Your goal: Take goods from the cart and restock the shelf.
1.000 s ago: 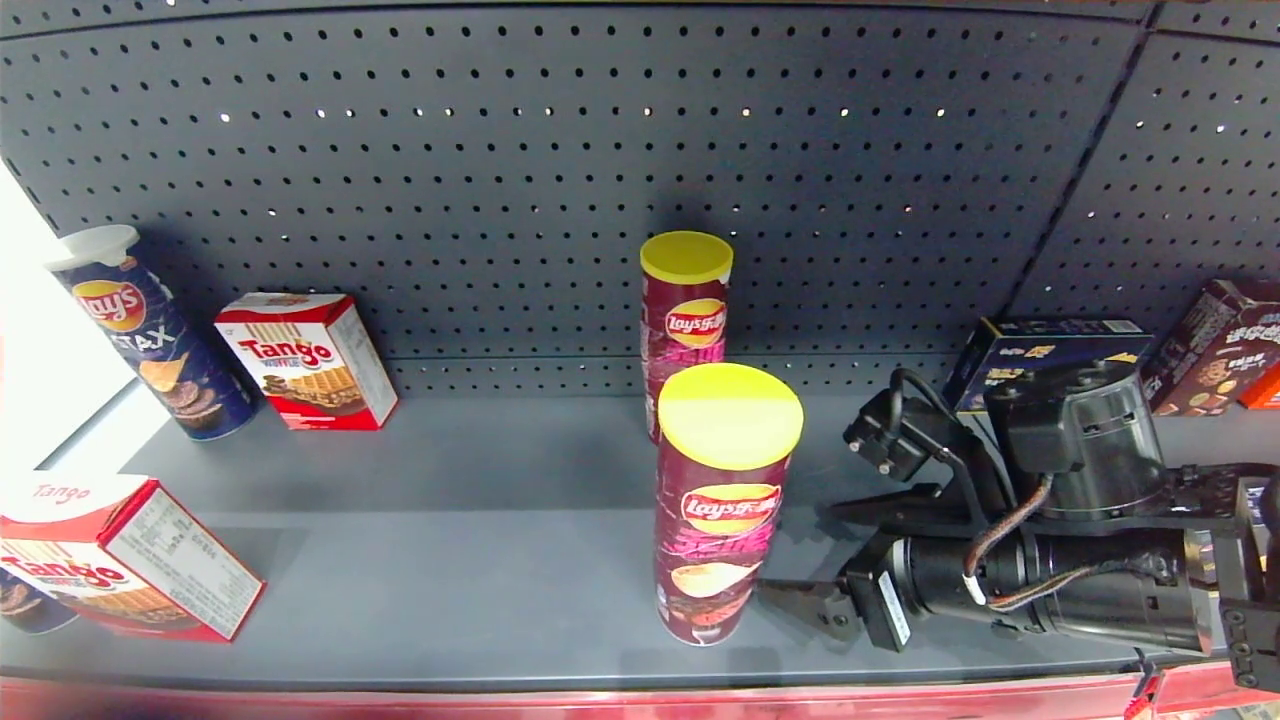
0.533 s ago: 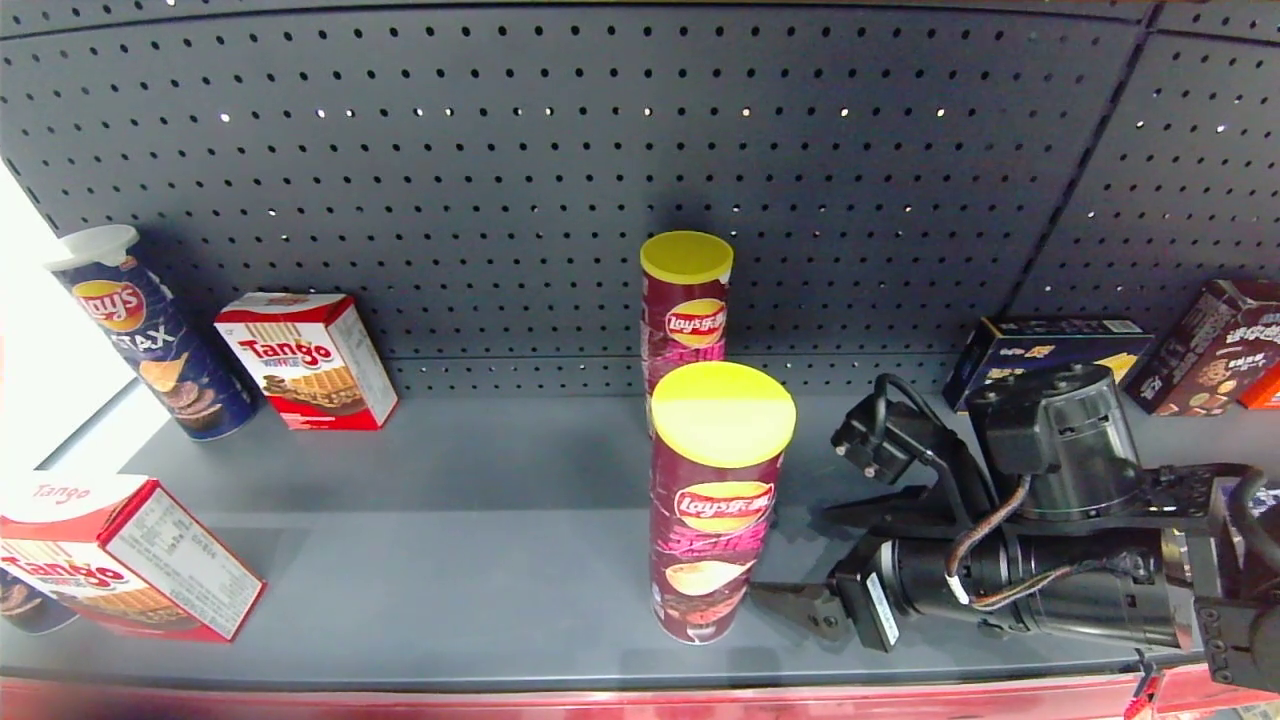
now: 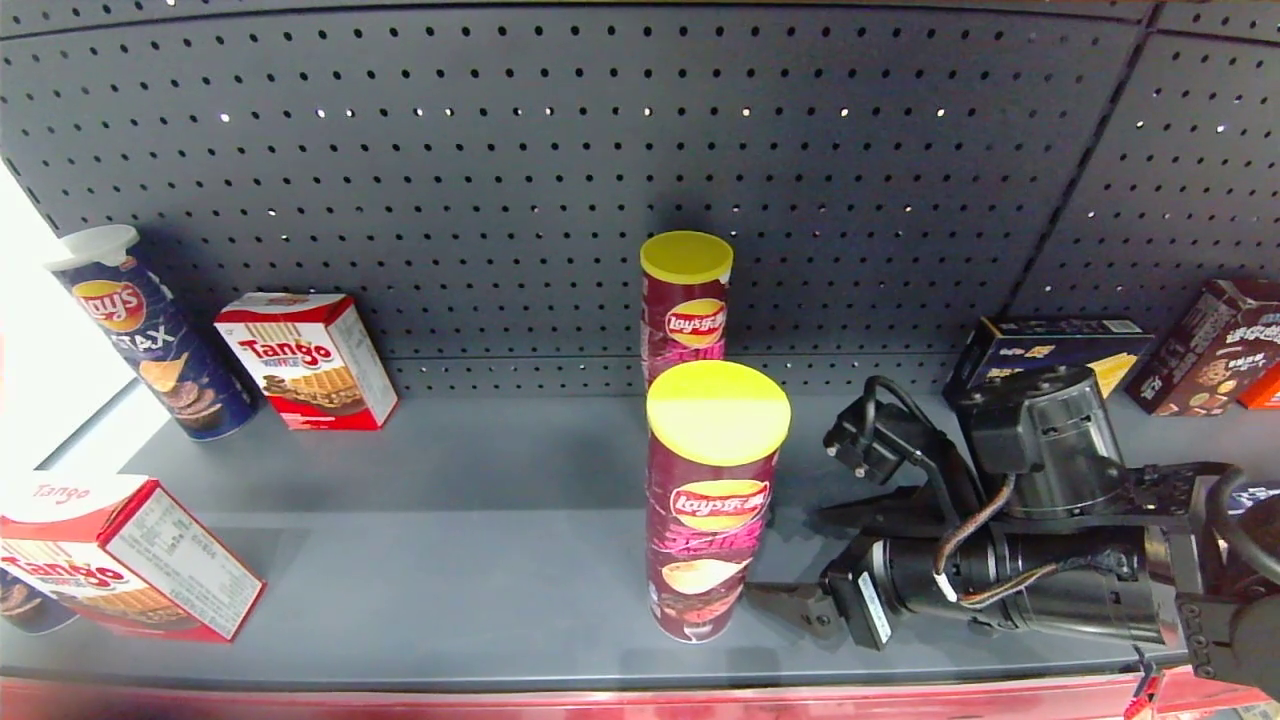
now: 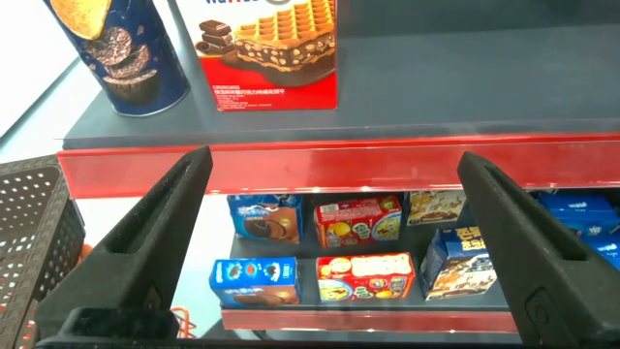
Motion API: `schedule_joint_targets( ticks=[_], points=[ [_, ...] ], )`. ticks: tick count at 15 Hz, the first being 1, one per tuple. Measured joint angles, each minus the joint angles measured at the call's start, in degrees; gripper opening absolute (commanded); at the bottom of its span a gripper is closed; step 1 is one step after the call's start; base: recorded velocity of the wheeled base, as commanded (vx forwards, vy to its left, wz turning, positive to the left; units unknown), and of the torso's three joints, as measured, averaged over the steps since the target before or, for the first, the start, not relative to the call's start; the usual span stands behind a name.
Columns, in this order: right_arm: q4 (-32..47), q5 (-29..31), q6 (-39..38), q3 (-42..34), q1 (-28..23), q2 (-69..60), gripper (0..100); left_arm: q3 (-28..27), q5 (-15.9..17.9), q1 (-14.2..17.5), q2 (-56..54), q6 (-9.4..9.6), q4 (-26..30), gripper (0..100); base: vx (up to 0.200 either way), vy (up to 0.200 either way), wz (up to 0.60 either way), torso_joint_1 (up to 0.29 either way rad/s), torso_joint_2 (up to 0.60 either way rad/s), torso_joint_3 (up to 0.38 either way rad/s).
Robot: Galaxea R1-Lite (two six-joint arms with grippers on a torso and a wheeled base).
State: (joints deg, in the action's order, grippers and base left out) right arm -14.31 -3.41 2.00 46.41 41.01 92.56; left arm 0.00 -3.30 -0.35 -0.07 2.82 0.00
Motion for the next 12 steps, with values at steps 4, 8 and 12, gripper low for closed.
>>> schedule_joint_targets(
  ticks=[4, 8, 12],
  points=[
    [0.00, 0.07, 0.00, 0.09, -0.02, 0.16, 100, 0.00, 0.00, 0.00, 0.00, 0.00, 0.00, 100, 0.000, 0.000, 0.00, 0.000, 0.00, 0.000],
    [0.00, 0.22, -0.11, 0.06, -0.99, -1.88, 100, 0.00, 0.07, 0.02, 0.00, 0.02, 0.00, 100, 0.000, 0.000, 0.00, 0.000, 0.00, 0.000],
    [-0.18, 1.28, -0.67, -0.61, -5.10, -12.11, 100, 0.00, 0.02, 0.00, 0.00, -0.15, 0.00, 100, 0.000, 0.000, 0.00, 0.000, 0.00, 0.000]
  ],
)
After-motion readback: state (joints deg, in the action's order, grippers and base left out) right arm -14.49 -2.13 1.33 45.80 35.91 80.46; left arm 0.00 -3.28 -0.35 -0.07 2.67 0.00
